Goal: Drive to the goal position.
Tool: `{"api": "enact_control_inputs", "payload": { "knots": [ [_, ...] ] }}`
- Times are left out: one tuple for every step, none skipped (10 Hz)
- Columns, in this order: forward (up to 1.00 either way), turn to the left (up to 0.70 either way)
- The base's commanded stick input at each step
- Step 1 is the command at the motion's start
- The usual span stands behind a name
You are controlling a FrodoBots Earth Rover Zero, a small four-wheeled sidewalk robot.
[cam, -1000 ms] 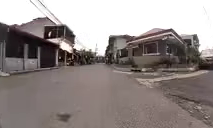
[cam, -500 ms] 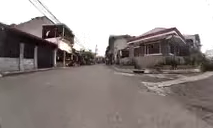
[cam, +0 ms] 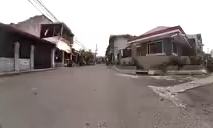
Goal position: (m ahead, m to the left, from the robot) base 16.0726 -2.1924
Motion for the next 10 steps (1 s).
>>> {"api": "enact_control_inputs", "payload": {
  "knots": [
    [1.00, 0.00],
    [1.00, 0.00],
    [1.00, 0.00],
    [1.00, 0.00],
    [1.00, 0.00],
    [1.00, 0.00],
    [1.00, 0.00],
    [1.00, 0.00],
    [1.00, 0.00],
    [1.00, 0.00]
  ]
}}
